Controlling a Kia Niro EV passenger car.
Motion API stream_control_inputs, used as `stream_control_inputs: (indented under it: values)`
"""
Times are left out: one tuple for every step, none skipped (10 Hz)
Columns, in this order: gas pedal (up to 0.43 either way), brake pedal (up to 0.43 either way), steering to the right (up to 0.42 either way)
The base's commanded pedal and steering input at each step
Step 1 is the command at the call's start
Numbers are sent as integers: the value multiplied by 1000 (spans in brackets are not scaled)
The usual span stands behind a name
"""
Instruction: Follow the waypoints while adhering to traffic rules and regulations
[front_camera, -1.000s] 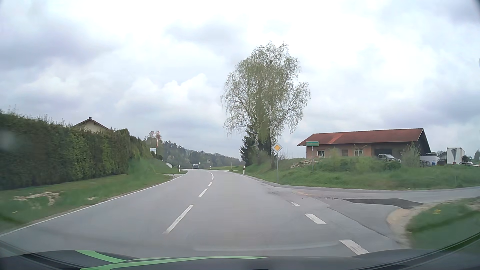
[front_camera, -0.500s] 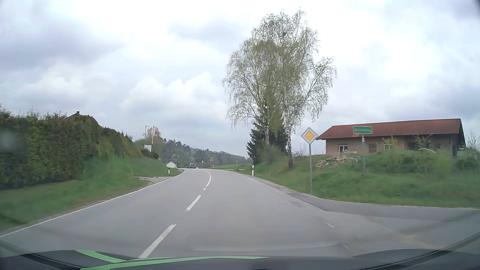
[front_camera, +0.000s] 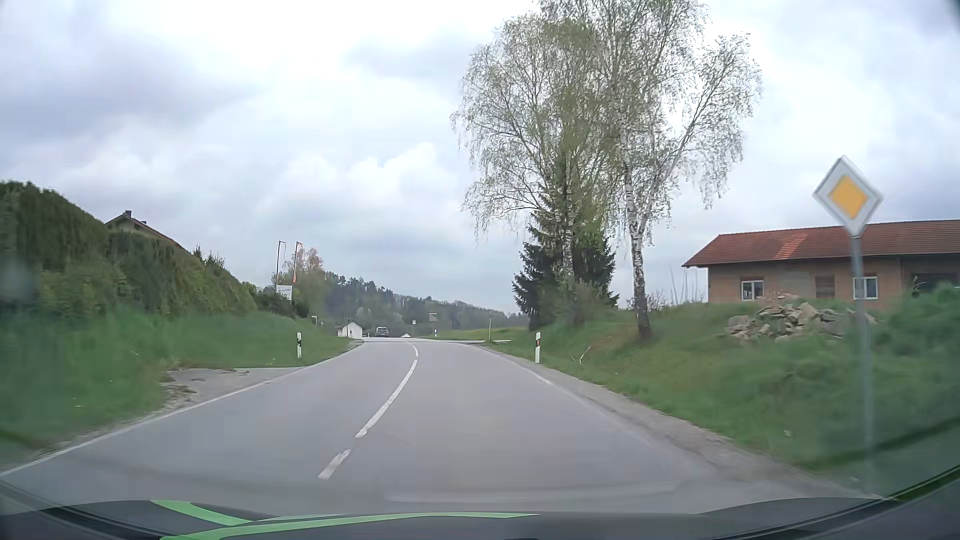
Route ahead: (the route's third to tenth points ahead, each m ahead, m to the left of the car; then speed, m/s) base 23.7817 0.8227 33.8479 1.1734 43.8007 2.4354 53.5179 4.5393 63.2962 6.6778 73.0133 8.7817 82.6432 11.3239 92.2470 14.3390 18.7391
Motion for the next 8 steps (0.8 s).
stream_control_inputs:
  values:
    - [157, 0, -16]
    - [157, 0, -16]
    - [169, 0, -17]
    - [169, 0, -18]
    - [169, 0, -18]
    - [169, 0, -18]
    - [169, 0, -18]
    - [169, 0, -18]
